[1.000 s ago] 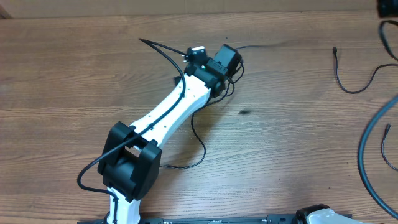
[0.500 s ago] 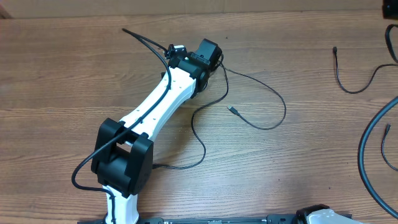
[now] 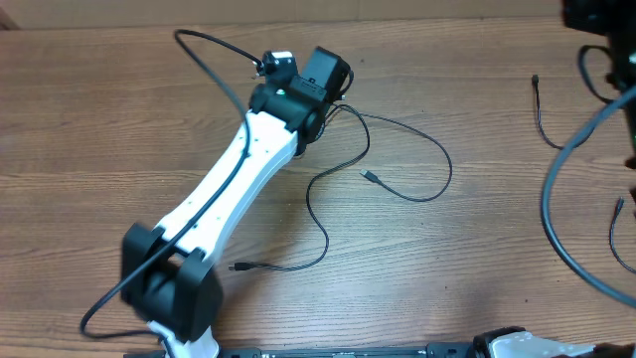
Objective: Untangle cables
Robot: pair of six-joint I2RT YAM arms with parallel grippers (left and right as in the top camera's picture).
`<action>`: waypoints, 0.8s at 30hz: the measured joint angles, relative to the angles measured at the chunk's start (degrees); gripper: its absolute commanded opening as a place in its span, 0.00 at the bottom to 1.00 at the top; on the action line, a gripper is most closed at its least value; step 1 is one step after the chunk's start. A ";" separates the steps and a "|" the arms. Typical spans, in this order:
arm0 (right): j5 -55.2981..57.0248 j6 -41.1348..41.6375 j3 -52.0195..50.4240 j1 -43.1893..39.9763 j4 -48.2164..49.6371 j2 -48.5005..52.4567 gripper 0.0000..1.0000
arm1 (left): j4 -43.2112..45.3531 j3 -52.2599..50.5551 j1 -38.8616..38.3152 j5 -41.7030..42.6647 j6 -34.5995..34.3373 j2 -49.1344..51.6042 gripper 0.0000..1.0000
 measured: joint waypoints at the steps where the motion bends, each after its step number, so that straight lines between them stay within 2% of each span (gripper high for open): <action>1: 0.15 0.00 0.00 0.00 -1.42 0.61 0.08 | 0.00 0.15 0.00 -0.11 0.00 -1.22 0.42; 2: 0.24 0.00 0.00 0.00 -3.28 1.51 0.20 | 0.00 0.22 0.00 -0.15 0.07 -2.45 0.83; 3: 0.31 -0.07 0.00 0.00 -4.72 2.51 0.25 | -0.02 0.24 0.00 -0.35 0.31 -4.22 0.95; 4: 0.33 -0.26 0.07 0.00 -6.05 3.41 0.31 | -0.04 0.35 0.00 -0.35 0.50 -5.18 1.00; 6: 0.15 -0.42 0.07 0.00 -9.33 5.22 0.43 | -0.04 0.35 0.00 -0.35 0.46 -7.15 1.00; 12: -4.22 -0.37 0.07 0.00 -16.57 12.50 0.66 | -0.74 0.42 0.07 -0.35 1.01 -12.76 0.99; 17: -11.19 -0.22 0.07 0.00 -20.74 19.91 0.68 | -4.63 0.46 0.72 -0.37 1.99 -15.26 1.00; 24: -24.76 -0.20 0.07 0.00 -21.90 30.64 0.77 | -8.72 0.46 1.86 -0.33 2.56 -18.29 0.99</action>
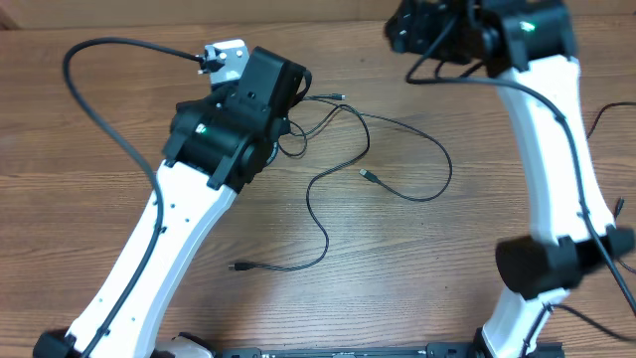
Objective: Untangle cables
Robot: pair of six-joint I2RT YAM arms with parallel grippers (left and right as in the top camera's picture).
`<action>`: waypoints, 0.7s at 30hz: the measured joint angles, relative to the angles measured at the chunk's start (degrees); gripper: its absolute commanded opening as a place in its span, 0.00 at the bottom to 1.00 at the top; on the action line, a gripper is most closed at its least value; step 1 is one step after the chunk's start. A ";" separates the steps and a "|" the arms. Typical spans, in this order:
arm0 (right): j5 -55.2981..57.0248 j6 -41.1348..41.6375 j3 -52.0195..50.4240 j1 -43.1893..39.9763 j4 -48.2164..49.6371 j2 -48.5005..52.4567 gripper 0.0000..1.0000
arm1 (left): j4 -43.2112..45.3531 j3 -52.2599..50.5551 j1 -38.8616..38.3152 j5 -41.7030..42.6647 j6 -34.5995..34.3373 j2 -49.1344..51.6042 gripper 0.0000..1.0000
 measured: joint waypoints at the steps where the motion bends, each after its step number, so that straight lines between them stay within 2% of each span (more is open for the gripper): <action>1: -2.36 -0.02 0.00 0.00 -0.07 1.51 0.76 | -0.24 0.00 0.04 0.00 0.00 -0.70 1.00; 12: -20.98 -1.97 -0.02 2.67 -0.63 13.35 0.76 | -0.57 0.09 0.76 -0.22 0.74 -5.95 1.00; 15: -23.12 -3.02 -0.02 5.42 -1.01 14.99 0.74 | -0.57 0.09 0.76 -0.22 1.29 -5.64 0.99; 17: -23.91 -3.34 -0.02 7.54 -1.07 16.15 0.70 | -0.59 0.09 0.76 -0.22 1.40 -5.53 1.00; 21: -23.32 -2.34 -0.02 10.95 -2.36 18.32 0.69 | -0.57 0.09 0.76 -0.22 1.51 -5.49 0.99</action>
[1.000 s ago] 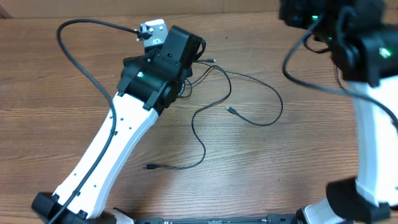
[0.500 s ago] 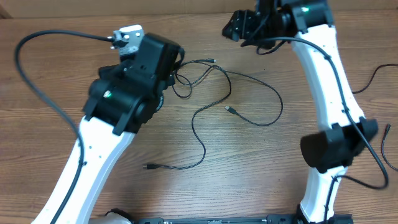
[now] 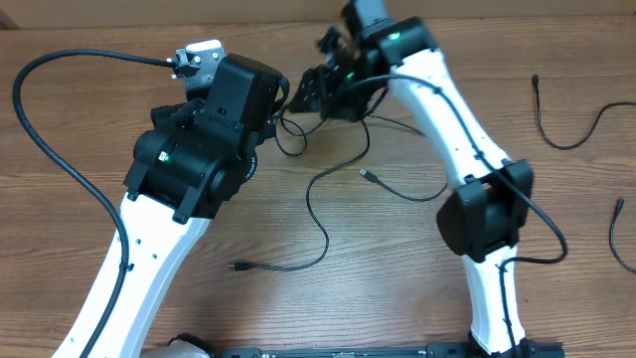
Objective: Untangle cables
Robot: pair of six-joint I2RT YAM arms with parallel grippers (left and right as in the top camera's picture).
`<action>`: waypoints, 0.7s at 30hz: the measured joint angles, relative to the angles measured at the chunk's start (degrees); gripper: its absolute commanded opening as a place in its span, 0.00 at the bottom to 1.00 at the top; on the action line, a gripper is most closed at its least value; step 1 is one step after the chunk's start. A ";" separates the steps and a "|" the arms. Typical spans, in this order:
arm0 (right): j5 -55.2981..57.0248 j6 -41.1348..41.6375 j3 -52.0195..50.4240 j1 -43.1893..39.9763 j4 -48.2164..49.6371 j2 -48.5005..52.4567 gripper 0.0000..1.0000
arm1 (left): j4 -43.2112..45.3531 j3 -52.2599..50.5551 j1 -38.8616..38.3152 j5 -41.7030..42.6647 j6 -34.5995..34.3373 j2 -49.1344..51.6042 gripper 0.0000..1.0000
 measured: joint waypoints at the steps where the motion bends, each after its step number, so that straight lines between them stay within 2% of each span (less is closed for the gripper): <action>1: 0.61 0.50 -0.02 0.70 -0.31 0.46 0.69 | 0.00 0.00 0.00 0.00 0.00 0.00 0.99; 9: 3.45 3.50 -4.87 1.95 2.91 1.09 0.68 | 0.00 0.00 0.00 0.00 0.00 0.00 0.99; 21: 3.19 4.42 -17.35 1.95 19.69 1.09 0.67 | 0.00 0.00 0.00 0.00 0.00 0.00 1.00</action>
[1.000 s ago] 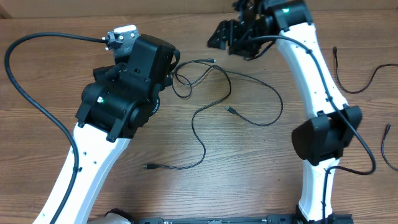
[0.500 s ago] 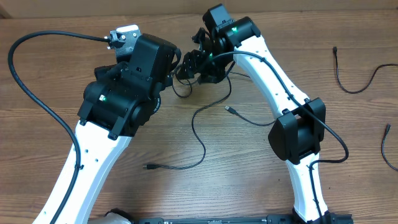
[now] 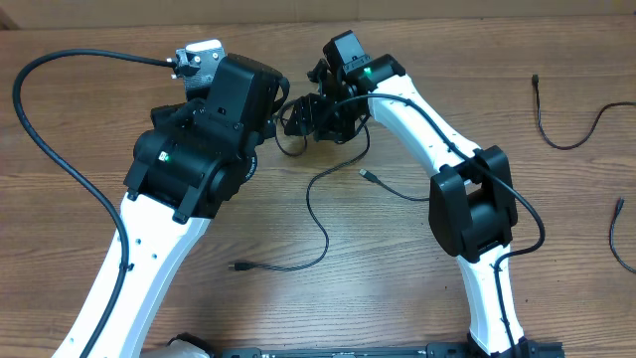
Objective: Untangle cables
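Note:
A thin black cable (image 3: 343, 169) lies in loose loops on the middle of the wooden table, one plug (image 3: 369, 175) inside a loop and another plug (image 3: 238, 267) nearer the front. Its far end rises in a small loop (image 3: 289, 146) to my left gripper (image 3: 277, 107), which seems shut on it, though the fingers are mostly hidden under the wrist. My right gripper (image 3: 301, 115) points left, close against the left one, right at the same bunch of cable. The right gripper's jaws are dark and I cannot tell how they stand.
Another thin black cable (image 3: 566, 139) with a plug (image 3: 535, 80) lies at the right edge, and a third one (image 3: 616, 234) lower right. The left arm's thick camera lead (image 3: 50, 129) arcs over the table's left side. The two arms cross above the far half.
My right gripper has moved a little nearer and lower, now close against the left gripper at the cable bunch. The left arm and the loops on the table are unchanged.
First my left gripper reached over the cable's far end, with the right arm off to the right. Then the left gripper was further left with the cable's end raised, and the right arm was over the far edge. The right gripper then stood beside the left one, now closer.

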Robot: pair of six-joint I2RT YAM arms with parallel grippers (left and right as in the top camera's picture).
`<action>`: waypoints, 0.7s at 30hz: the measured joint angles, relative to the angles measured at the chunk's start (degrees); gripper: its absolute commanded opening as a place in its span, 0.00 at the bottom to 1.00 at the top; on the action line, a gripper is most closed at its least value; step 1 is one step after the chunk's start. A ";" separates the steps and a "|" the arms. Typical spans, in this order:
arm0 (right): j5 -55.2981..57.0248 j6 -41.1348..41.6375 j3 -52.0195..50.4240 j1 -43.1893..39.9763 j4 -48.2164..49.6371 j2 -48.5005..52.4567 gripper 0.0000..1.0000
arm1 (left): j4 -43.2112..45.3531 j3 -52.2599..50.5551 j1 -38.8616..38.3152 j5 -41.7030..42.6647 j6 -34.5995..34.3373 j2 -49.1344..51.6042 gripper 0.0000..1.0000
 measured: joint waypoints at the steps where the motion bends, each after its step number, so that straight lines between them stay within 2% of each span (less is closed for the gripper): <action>1: 0.02 0.24 -0.90 0.00 1.44 0.00 0.67 | 0.00 0.00 0.00 0.00 0.00 0.00 1.00; 6: -0.70 1.79 -5.88 0.00 7.87 0.00 0.65 | 0.00 0.00 0.00 0.00 0.00 0.00 1.00; 17: -0.76 2.89 -10.86 0.00 15.34 0.00 0.65 | 0.00 0.00 0.00 0.00 0.00 0.00 1.00; 21: -0.76 2.93 -13.20 0.00 18.60 0.00 0.61 | 0.00 0.00 0.00 0.00 0.00 0.00 1.00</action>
